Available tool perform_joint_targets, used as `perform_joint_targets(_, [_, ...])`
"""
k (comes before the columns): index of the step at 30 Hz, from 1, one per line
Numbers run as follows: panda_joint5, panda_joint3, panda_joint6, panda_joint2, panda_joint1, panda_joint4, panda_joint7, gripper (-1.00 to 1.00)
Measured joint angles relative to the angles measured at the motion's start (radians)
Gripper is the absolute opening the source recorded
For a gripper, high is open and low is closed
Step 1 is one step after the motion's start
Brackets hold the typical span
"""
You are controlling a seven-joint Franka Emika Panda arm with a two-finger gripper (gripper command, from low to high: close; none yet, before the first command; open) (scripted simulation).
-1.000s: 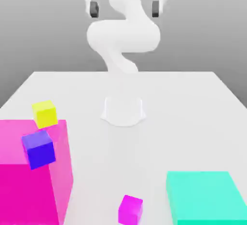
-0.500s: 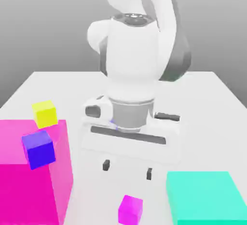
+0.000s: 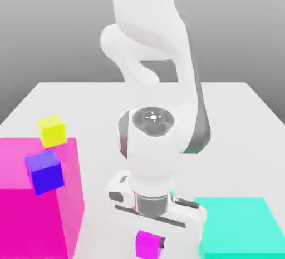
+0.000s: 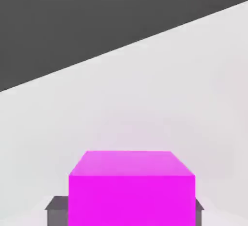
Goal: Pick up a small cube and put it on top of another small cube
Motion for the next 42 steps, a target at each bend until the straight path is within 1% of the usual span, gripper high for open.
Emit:
perform_joint_targets(4, [0.031, 0.023, -0.106, -0.128, -0.017, -0.024, -0.026, -1.0])
perform_joint_targets(5, [0.033, 0.024, -0.137, -0.129, -0.021, -0.003, -0.039, -1.0])
perform_joint_targets(12, [0.035, 0.009, -0.41, -0.067, -0.065, 0.238, -0.179, -1.0])
perform_joint_targets(18, [0.064, 0.005, -0.663, -0.05, -0.109, 0.446, -0.318, -1.0])
perform_joint_targets(20, [0.085, 0.001, -0.747, -0.071, -0.13, 0.498, -0.363, -1.0])
perform_joint_targets(23, [0.135, -0.012, -0.874, -0.139, -0.175, 0.547, -0.426, -1.0])
perform_joint_targets(25, [0.163, -0.031, -0.909, -0.198, -0.198, 0.526, -0.435, -1.0])
perform_joint_targets(28, [0.192, -0.059, -0.927, -0.295, -0.239, 0.462, -0.421, -1.0])
perform_joint_targets(34, [0.211, -0.092, -0.944, -0.499, -0.32, 0.317, -0.364, -1.0])
perform_joint_targets(37, [0.198, -0.103, -0.935, -0.604, -0.345, 0.234, -0.314, -1.0])
perform_joint_targets(42, [0.129, -0.085, -0.854, -0.775, -0.403, 0.057, -0.172, -1.0])
